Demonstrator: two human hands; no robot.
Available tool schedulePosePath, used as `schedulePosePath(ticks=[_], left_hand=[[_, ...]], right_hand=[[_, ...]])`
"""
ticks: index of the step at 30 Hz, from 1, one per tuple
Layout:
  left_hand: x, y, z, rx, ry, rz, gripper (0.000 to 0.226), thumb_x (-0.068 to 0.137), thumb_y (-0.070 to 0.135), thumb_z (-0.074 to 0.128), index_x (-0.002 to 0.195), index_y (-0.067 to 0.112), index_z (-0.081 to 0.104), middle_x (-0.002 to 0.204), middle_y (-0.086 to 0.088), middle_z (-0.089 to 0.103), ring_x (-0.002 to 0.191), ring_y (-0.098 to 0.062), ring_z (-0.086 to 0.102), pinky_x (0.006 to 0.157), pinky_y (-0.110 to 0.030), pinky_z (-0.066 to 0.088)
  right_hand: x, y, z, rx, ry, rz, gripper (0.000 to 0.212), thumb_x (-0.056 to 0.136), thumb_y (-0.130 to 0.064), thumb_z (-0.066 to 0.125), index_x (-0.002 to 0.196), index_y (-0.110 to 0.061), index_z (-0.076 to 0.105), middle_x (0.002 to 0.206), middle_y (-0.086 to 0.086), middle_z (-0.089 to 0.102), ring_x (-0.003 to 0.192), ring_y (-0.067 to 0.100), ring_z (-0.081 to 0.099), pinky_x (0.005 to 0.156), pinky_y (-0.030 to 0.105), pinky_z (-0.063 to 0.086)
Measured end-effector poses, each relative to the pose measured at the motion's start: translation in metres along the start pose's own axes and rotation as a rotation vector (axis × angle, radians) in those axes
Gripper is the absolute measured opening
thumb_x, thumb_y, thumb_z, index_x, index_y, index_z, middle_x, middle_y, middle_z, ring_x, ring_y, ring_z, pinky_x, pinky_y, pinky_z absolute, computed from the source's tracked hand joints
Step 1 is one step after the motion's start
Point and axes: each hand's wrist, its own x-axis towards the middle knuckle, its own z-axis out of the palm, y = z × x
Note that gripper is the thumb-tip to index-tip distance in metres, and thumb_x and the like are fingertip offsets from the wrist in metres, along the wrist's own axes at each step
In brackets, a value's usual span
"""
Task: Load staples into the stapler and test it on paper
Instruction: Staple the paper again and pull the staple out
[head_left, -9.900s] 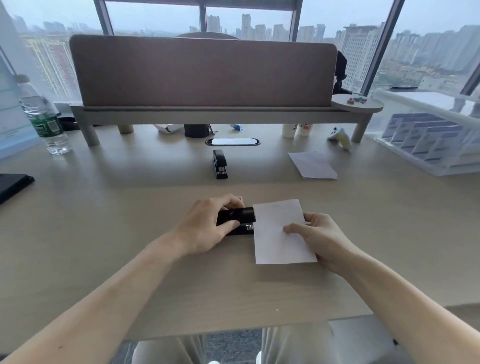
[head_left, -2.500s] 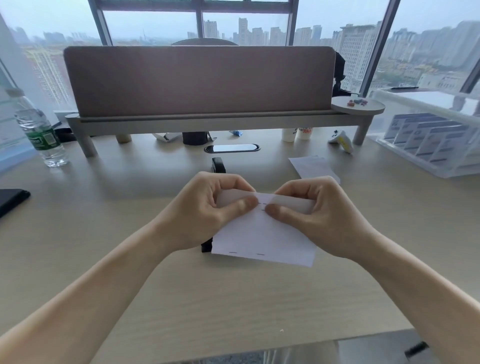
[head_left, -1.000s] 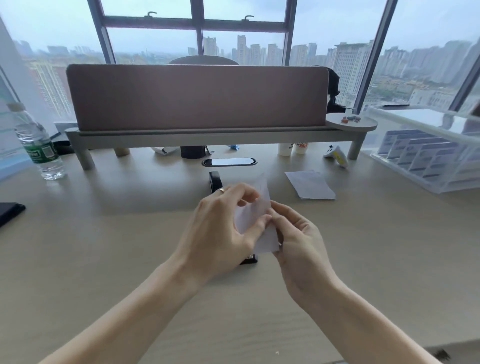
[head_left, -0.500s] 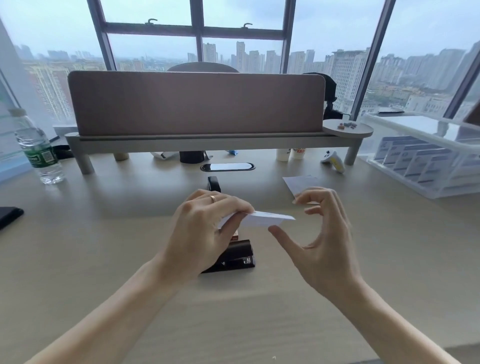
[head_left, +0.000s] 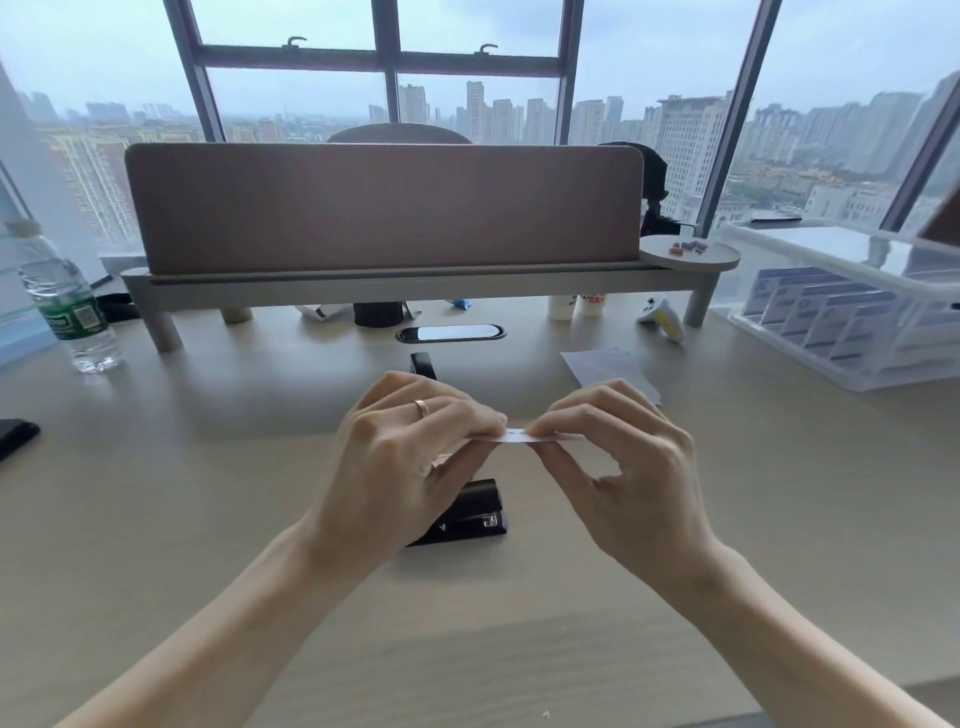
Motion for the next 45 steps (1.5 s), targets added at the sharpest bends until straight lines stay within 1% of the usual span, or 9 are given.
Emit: schedulePosePath(ticks=[7, 10, 17, 23, 31, 34, 38, 41, 45], left_hand=[[0.001, 0.005, 0.002, -0.046, -0.06, -0.106, 0.01, 0.092, 0.023, 0.076, 0.09, 0.014, 0.079, 0.086, 0.011, 0.078, 0.081, -0.01, 0.069, 0.08, -0.036, 0.055], [0.002, 0.007, -0.001, -0.192, -0.1, -0.367, 0.003, 0.092, 0.024, 0.077, 0.094, 0.022, 0.077, 0.087, 0.017, 0.078, 0.08, -0.004, 0.071, 0.075, -0.025, 0.056], [0.007, -0.002, 0.002, -0.53, -0.098, -0.873, 0.009, 0.093, 0.017, 0.075, 0.084, 0.019, 0.078, 0.078, 0.005, 0.078, 0.067, -0.009, 0.071, 0.065, -0.025, 0.056], [0.006, -0.001, 0.007, -0.772, -0.122, -1.141, 0.021, 0.101, 0.022, 0.064, 0.095, 0.018, 0.084, 0.097, -0.006, 0.083, 0.087, -0.024, 0.079, 0.077, -0.038, 0.062], [0.007, 0.0, 0.012, -0.73, -0.055, -1.164, 0.02, 0.1, 0.023, 0.065, 0.093, 0.017, 0.083, 0.092, -0.003, 0.083, 0.081, -0.019, 0.079, 0.072, -0.038, 0.064], [0.009, 0.003, 0.015, -0.8, -0.067, -1.162, 0.017, 0.1, 0.022, 0.065, 0.1, 0.016, 0.081, 0.094, -0.002, 0.083, 0.081, -0.017, 0.079, 0.065, -0.033, 0.065], [0.008, 0.005, 0.024, -0.857, -0.145, -1.076, 0.012, 0.096, 0.01, 0.069, 0.104, 0.006, 0.076, 0.095, -0.009, 0.082, 0.08, -0.018, 0.077, 0.064, -0.026, 0.061], [0.01, 0.013, 0.039, -0.906, -0.139, -1.048, 0.011, 0.096, 0.008, 0.069, 0.103, 0.003, 0.075, 0.092, -0.013, 0.081, 0.076, -0.02, 0.076, 0.066, -0.031, 0.064], [0.018, 0.038, 0.065, -1.005, -0.161, -0.995, 0.01, 0.096, 0.007, 0.068, 0.101, 0.003, 0.075, 0.09, -0.01, 0.082, 0.074, -0.019, 0.077, 0.062, -0.029, 0.062]], right_hand=[[0.0, -0.002, -0.001, 0.063, -0.048, 0.116, 0.004, 0.09, -0.015, 0.081, 0.087, -0.012, 0.081, 0.083, -0.006, 0.075, 0.077, 0.014, 0.068, 0.073, 0.026, 0.053], [0.001, -0.004, -0.002, 0.146, -0.065, 0.322, 0.007, 0.088, -0.014, 0.082, 0.083, -0.019, 0.08, 0.076, -0.015, 0.074, 0.074, 0.003, 0.067, 0.069, 0.01, 0.045], [0.004, 0.007, -0.003, 0.597, -0.106, 0.789, 0.011, 0.091, -0.014, 0.078, 0.101, -0.015, 0.076, 0.09, 0.001, 0.083, 0.076, 0.013, 0.076, 0.07, 0.027, 0.061], [-0.003, 0.017, -0.003, 0.677, -0.063, 0.925, 0.009, 0.094, -0.013, 0.074, 0.09, -0.007, 0.079, 0.085, 0.004, 0.083, 0.069, 0.009, 0.074, 0.061, 0.017, 0.056], [-0.007, 0.021, -0.012, 0.695, -0.112, 0.943, 0.021, 0.086, -0.028, 0.076, 0.093, -0.008, 0.079, 0.087, 0.003, 0.083, 0.072, 0.009, 0.072, 0.064, 0.019, 0.055], [-0.009, 0.024, -0.02, 0.6, -0.133, 0.892, 0.005, 0.091, -0.015, 0.076, 0.087, -0.014, 0.079, 0.082, -0.001, 0.082, 0.066, 0.008, 0.069, 0.059, 0.021, 0.055], [-0.006, 0.031, -0.041, 0.47, -0.046, 0.844, 0.015, 0.095, -0.01, 0.073, 0.082, -0.018, 0.077, 0.077, -0.003, 0.079, 0.06, 0.012, 0.064, 0.054, 0.023, 0.056], [-0.008, 0.033, -0.065, 0.438, 0.053, 0.894, 0.012, 0.09, -0.029, 0.074, 0.088, -0.017, 0.077, 0.075, -0.007, 0.075, 0.063, 0.006, 0.065, 0.055, 0.023, 0.058], [-0.029, 0.03, -0.106, 0.383, 0.085, 0.997, 0.043, 0.074, -0.049, 0.075, 0.097, -0.012, 0.077, 0.082, -0.002, 0.073, 0.066, 0.011, 0.066, 0.057, 0.027, 0.057]])
